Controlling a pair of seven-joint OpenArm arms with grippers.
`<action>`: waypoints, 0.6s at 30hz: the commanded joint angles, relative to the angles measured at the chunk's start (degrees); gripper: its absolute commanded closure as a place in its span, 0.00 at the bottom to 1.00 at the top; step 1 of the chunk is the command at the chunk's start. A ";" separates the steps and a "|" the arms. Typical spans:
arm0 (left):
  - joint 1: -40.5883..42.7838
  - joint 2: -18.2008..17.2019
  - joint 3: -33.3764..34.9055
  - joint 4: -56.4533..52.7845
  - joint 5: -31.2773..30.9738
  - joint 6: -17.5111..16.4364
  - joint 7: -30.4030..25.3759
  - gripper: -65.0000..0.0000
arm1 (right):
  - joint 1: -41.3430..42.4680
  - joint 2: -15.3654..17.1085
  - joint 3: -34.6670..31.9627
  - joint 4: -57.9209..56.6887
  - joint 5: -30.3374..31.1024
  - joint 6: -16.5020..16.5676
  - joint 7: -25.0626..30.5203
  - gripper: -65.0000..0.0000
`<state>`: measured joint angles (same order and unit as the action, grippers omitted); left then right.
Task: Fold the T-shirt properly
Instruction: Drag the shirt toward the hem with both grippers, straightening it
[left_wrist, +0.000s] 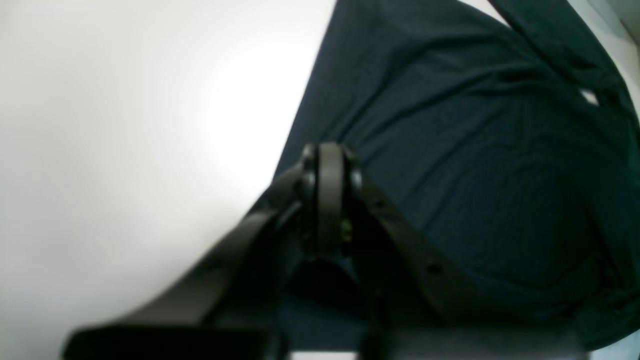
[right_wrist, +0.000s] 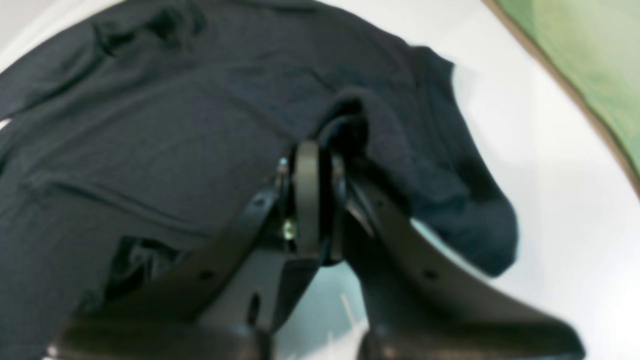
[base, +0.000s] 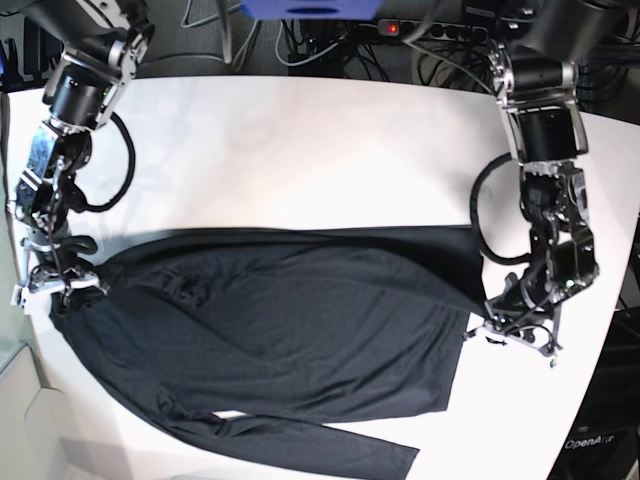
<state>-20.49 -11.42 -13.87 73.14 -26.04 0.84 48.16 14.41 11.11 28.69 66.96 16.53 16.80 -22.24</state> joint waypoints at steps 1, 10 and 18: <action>-1.71 -0.58 0.73 0.48 -0.46 -0.27 -1.79 1.00 | 1.10 1.06 0.19 0.95 0.48 0.30 1.45 1.00; -7.33 -0.93 2.31 -7.17 -0.46 -0.18 -4.34 1.00 | 1.19 1.15 -1.48 0.95 0.48 0.30 1.54 1.00; -10.67 -1.72 2.31 -8.13 -0.38 -0.18 -4.34 1.00 | 2.24 1.15 -1.48 0.95 0.48 0.30 1.54 1.00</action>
<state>-29.15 -12.53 -11.49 64.16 -26.04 0.91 44.95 15.03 11.35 27.09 66.94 16.43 16.80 -22.52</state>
